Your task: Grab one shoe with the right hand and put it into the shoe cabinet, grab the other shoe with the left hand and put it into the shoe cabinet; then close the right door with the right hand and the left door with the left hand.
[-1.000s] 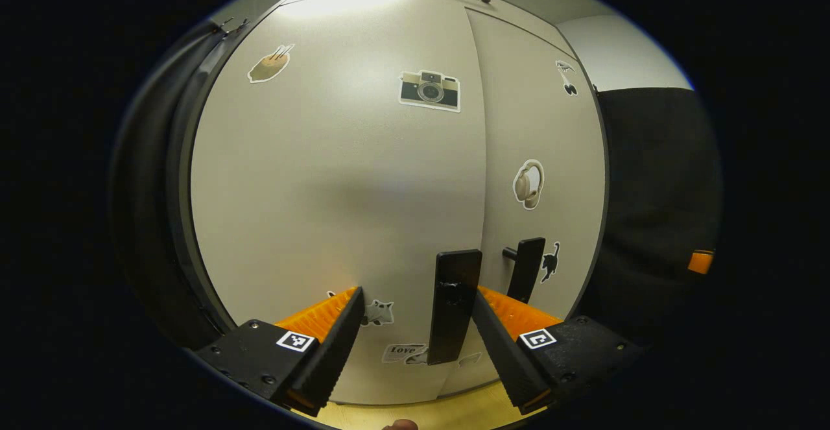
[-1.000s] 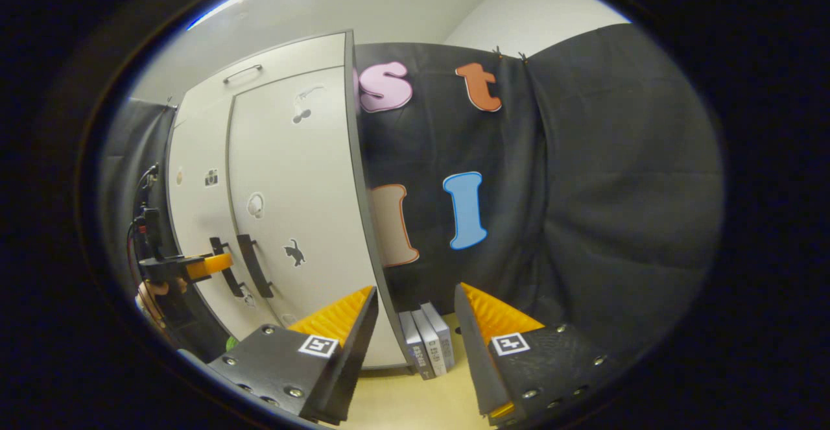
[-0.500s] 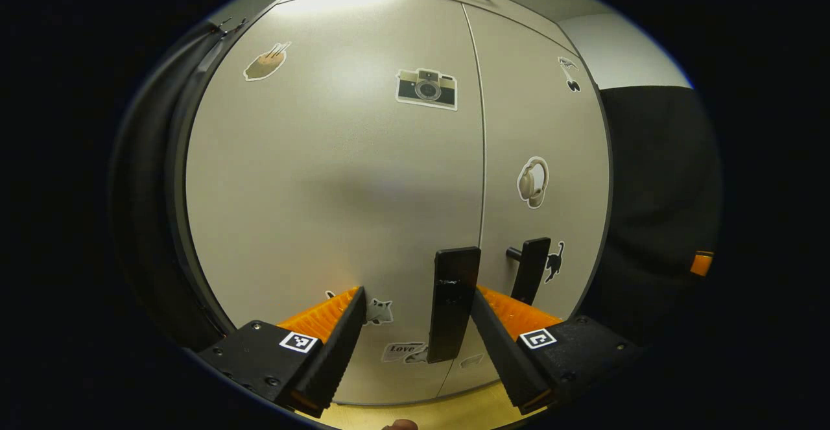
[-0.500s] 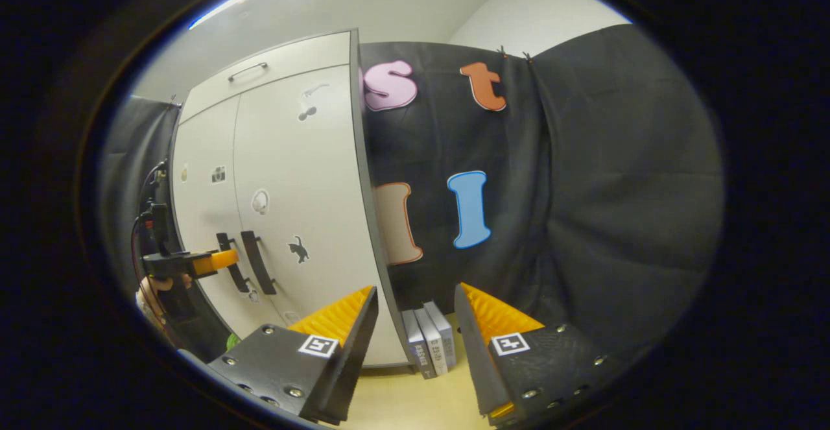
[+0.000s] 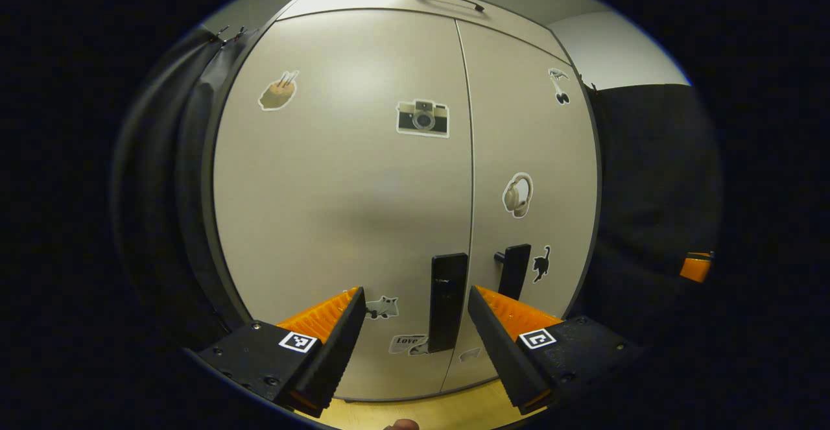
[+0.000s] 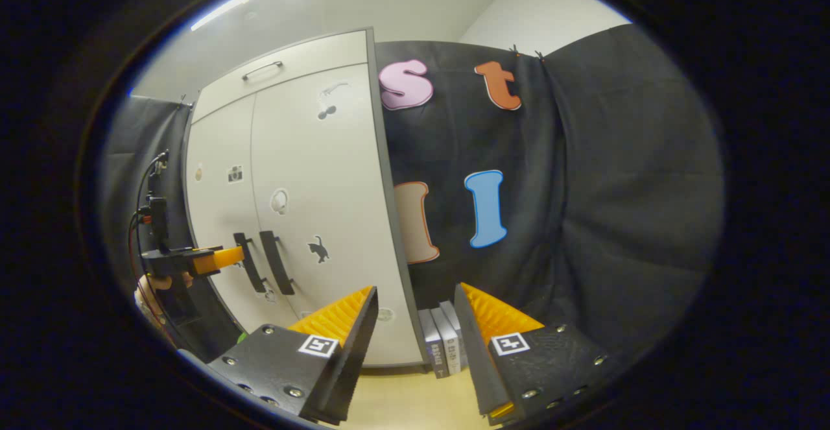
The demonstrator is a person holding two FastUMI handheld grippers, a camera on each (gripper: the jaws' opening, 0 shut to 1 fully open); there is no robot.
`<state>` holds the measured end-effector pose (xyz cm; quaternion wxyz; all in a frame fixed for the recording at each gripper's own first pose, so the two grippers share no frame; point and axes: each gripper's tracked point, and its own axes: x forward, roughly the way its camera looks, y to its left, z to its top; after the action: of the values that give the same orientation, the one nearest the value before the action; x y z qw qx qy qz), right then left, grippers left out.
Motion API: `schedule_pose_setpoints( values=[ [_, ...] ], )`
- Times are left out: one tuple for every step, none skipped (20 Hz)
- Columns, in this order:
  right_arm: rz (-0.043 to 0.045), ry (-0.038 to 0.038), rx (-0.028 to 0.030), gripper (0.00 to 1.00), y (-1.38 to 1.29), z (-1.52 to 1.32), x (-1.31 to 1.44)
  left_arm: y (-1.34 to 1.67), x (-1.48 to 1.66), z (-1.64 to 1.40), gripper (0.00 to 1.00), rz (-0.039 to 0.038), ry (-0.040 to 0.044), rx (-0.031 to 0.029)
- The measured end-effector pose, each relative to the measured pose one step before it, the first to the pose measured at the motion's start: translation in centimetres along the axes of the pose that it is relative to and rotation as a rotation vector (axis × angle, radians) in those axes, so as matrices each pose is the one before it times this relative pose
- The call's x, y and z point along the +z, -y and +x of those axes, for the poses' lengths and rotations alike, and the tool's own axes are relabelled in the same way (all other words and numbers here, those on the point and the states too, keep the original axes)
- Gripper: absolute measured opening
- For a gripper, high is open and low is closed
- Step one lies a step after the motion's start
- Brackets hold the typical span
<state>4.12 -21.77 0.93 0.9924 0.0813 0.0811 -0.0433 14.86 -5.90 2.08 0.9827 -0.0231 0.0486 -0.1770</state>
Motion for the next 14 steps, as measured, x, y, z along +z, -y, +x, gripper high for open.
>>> schedule_pose_setpoints(
  values=[
    [-0.00454,0.01366,0.01443,0.71,-0.839,-0.297,0.768,-0.183,0.879,-1.286,0.97,-0.00486,0.01296,0.00769],
    [-0.0064,0.01527,0.01464,0.71,-0.915,-0.297,0.815,-0.279,0.97,-1.366,0.97,0.00203,0.01598,0.01241],
    [-0.00586,0.017,0.01617,0.71,-0.969,-0.257,0.877,-0.468,0.862,-1.309,0.97,0.00888,0.01438,0.02026],
    [-0.00479,0.01423,0.01883,0.71,-1.129,-0.152,0.802,-0.594,0.804,-1.395,0.97,0.01219,0.01351,0.02228],
    [-0.00386,0.01183,0.01858,0.71,-1.104,-0.079,0.561,-0.478,0.692,-1.334,0.97,0.0139,0.01367,0.0217],
    [-0.00352,0.01107,0.01795,0.71,-1.041,-0.153,0.605,-0.561,0.678,-1.331,0.97,0.00874,0.01337,0.02143],
    [-0.00272,0.00928,0.01984,0.71,-1.083,0.017,0.507,-0.509,0.588,-1.134,0.97,0.00501,0.01494,0.01685],
    [-0.00067,0.00658,0.01809,0.71,-1.052,0.039,0.42,-0.434,0.395,-1.196,0.97,0.00192,0.00476,0.01633],
    [-0.00031,0.00306,0.01451,0.71,-0.771,0.064,0.185,-0.527,0.157,-1.07,0.97,0.00012,-0.00082,0.01471],
    [-0.00336,0.00123,0.01434,0.71,-0.746,0.131,0.09,-0.312,0.169,-0.953,0.97,-0.00159,-0.0006,0.01119],
    [-0.00648,0.00031,0.01127,0.71,-0.636,0.049,0.025,-0.267,0.203,-0.925,0.97,-0.00423,0.00435,0.00816],
    [-0.00965,-0.00272,0.00915,0.71,-0.538,0.051,-0.069,-0.219,0.169,-0.86,0.97,-0.00383,0.00559,0.00606],
    [-0.00784,-0.00319,0.01001,0.71,-0.51,0.023,-0.212,-0.253,0.001,-0.774,0.97,-0.00362,-0.00173,0.01009],
    [-0.00507,-0.00428,0.01285,0.71,-0.665,-0.003,-0.141,-0.27,-0.014,-0.757,0.97,-0.00134,-0.00258,0.00867]
  ],
)
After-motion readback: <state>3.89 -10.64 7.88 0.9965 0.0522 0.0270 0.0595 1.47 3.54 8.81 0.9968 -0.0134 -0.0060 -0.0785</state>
